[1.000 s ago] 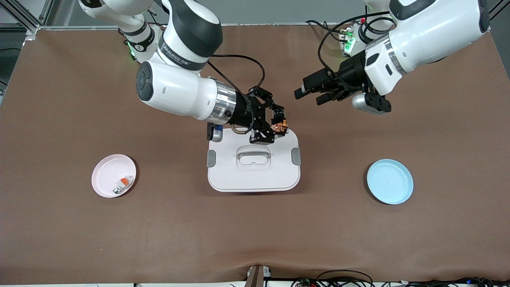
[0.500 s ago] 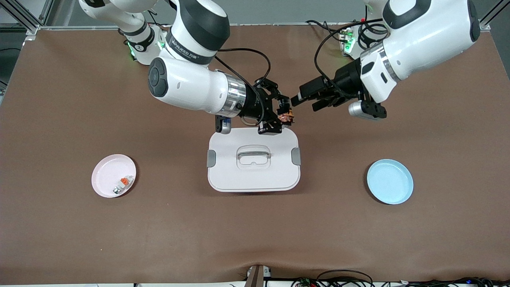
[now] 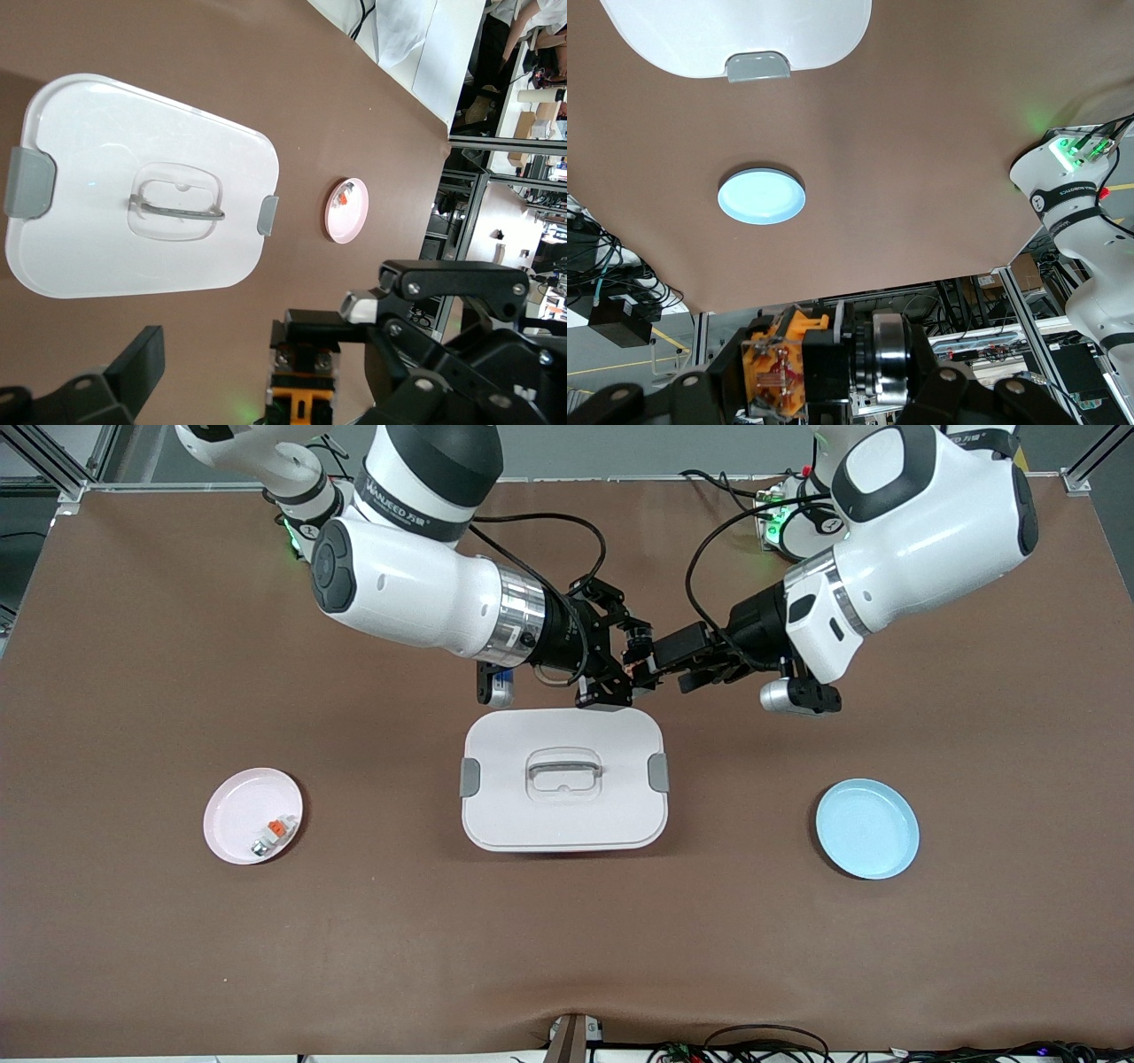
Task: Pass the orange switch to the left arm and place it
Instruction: 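Carry the switch above the box toward the left gripper, then grasp the switch with the left gripper beside the right gripper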
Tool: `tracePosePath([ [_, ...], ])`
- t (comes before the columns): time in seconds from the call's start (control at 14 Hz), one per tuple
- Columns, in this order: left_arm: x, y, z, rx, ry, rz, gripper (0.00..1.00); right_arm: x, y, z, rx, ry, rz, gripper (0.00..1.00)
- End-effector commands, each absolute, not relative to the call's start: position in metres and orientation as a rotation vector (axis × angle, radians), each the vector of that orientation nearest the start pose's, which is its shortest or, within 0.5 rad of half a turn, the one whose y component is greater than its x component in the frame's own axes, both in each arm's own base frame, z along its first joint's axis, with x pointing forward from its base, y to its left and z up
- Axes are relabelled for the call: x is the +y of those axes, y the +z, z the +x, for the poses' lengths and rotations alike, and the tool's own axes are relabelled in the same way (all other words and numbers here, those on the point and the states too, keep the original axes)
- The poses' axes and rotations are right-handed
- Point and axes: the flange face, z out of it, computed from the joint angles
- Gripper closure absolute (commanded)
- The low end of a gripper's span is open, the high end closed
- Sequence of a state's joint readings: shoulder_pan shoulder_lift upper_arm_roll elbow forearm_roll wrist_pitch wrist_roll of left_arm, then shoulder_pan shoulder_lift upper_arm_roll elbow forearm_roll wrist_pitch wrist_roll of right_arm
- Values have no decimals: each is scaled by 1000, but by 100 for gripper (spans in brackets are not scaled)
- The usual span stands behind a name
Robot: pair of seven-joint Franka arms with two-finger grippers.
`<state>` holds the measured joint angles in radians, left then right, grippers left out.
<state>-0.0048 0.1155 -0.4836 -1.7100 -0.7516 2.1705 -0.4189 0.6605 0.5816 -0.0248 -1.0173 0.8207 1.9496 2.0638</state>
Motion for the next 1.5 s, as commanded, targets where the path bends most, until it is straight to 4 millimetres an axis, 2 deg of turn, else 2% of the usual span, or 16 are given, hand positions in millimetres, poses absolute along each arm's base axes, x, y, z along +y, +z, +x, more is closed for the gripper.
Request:
tracePosePath([
  [0.0, -313, 583, 543, 343, -25, 2294, 0, 495, 577, 569, 1782, 961, -1712, 100],
  [0.36, -322, 578, 540, 336, -46, 2296, 0, 492, 579, 573, 1780, 950, -1691, 100],
  [0.93, -324, 569, 537, 358, -76, 2302, 2, 494, 580, 574, 1770, 930, -1673, 100],
  [1.0, -324, 569, 537, 362, -77, 2302, 22, 494, 580, 574, 1771, 930, -1673, 100],
  [1.14, -324, 570, 538, 374, -81, 2299, 57, 494, 580, 574, 1771, 930, -1673, 100],
  [1.21, -324, 570, 538, 375, -80, 2299, 69, 494, 580, 574, 1771, 930, -1673, 100],
  [1.36, -323, 570, 538, 379, -80, 2298, 84, 494, 580, 574, 1769, 930, -1674, 100],
  [1.43, -322, 571, 539, 381, -78, 2298, 88, 493, 580, 575, 1768, 928, -1674, 100],
])
